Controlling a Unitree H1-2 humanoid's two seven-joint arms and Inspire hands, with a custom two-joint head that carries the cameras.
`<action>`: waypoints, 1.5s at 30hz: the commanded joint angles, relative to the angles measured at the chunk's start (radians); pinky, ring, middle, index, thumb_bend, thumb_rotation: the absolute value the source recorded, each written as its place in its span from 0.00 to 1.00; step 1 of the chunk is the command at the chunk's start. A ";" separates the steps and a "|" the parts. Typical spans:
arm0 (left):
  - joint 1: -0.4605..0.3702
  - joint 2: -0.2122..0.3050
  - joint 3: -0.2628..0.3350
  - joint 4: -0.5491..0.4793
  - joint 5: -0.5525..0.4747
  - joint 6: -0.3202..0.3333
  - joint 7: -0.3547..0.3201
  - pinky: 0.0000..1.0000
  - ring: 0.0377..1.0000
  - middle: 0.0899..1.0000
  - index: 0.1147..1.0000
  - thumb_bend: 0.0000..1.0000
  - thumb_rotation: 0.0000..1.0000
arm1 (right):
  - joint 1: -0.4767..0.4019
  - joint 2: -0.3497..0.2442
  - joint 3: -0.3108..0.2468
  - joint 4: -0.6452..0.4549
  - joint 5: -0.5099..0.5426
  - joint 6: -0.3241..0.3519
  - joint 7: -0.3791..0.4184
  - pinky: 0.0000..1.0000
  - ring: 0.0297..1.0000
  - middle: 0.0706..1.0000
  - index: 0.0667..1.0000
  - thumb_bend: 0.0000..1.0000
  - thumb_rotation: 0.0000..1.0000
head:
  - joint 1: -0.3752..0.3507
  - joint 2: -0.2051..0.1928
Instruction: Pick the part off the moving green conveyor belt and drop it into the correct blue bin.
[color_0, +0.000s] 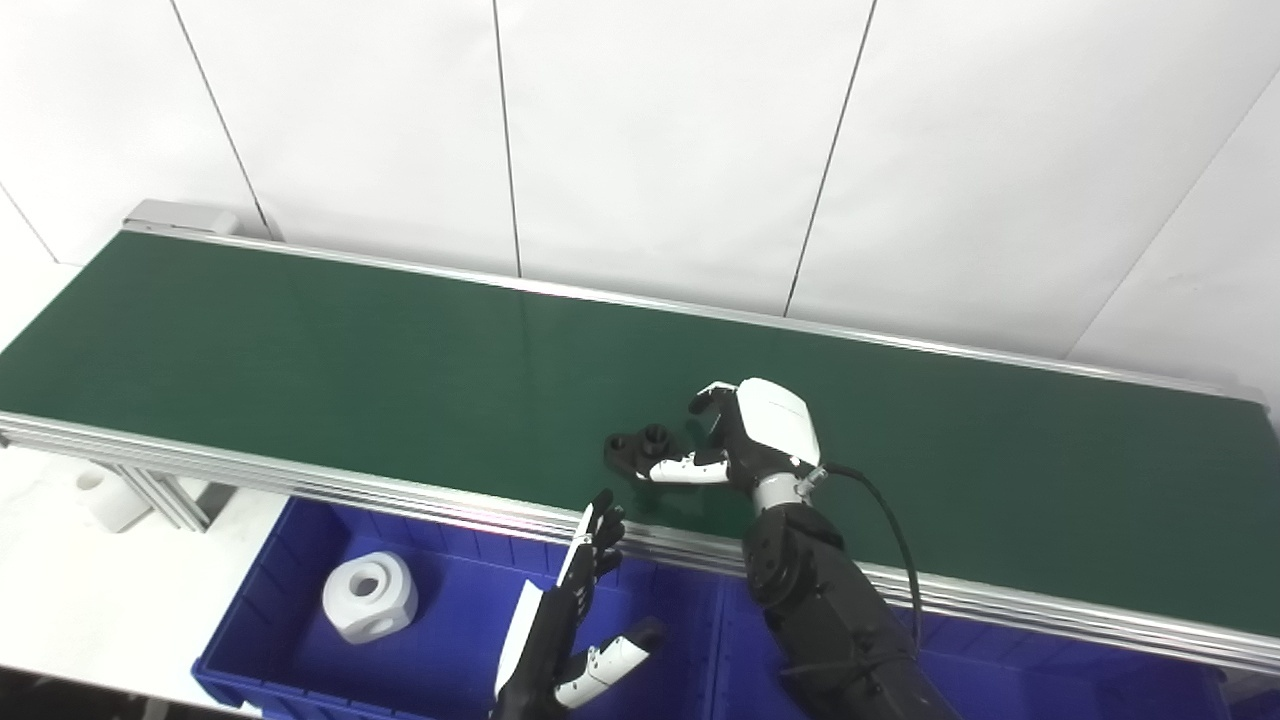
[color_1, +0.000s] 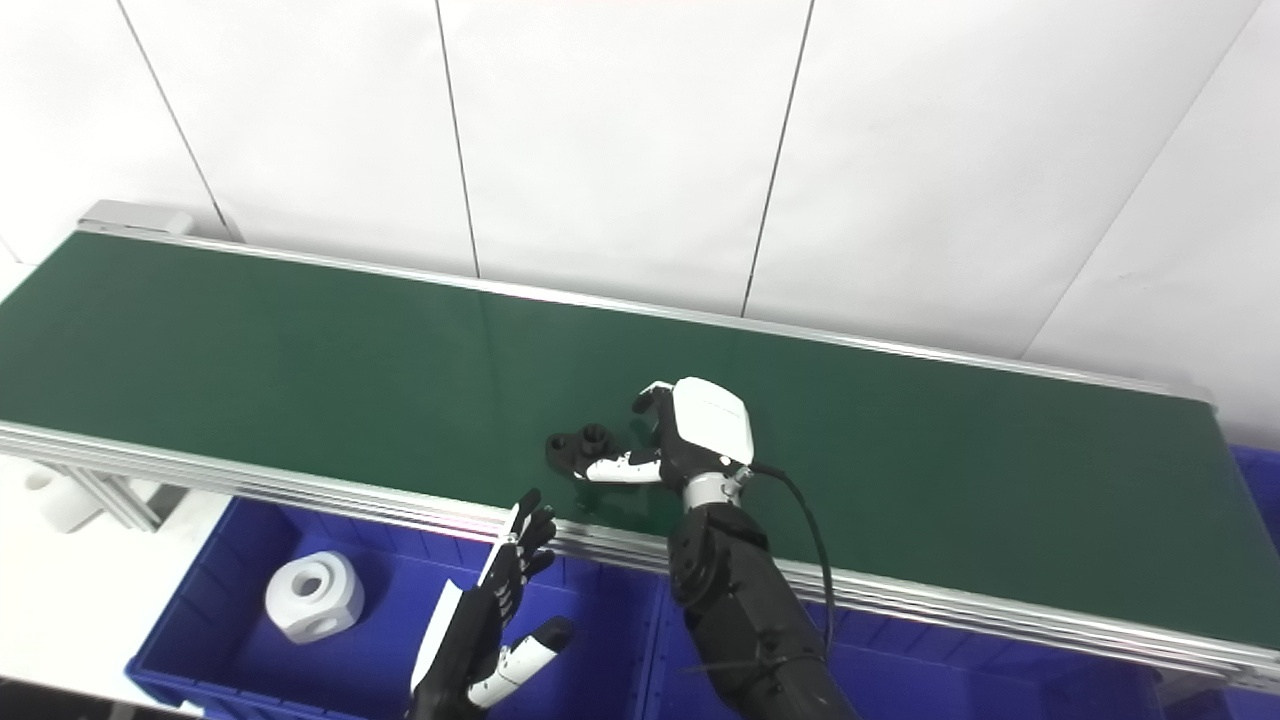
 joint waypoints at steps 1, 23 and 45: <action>0.025 -0.099 -0.074 -0.025 -0.003 -0.036 0.004 0.90 0.95 0.96 1.00 0.74 0.76 | 0.000 0.044 0.023 0.007 0.027 -0.080 0.028 0.36 0.45 0.55 0.67 0.88 0.46 | 0.001 0.002; 0.026 -0.093 -0.091 -0.034 -0.028 -0.043 -0.002 0.86 0.92 0.93 0.97 0.72 0.72 | 0.061 -0.009 0.264 0.072 -0.126 -0.220 -0.168 0.26 0.31 0.36 0.46 0.50 0.17 | 0.006 0.012; 0.004 -0.060 -0.058 -0.022 -0.103 -0.041 -0.030 0.95 0.92 0.91 0.99 0.75 0.76 | 0.072 -0.032 0.183 -0.024 -0.054 -0.208 -0.228 0.21 0.26 0.34 0.45 0.50 0.15 | -0.110 0.020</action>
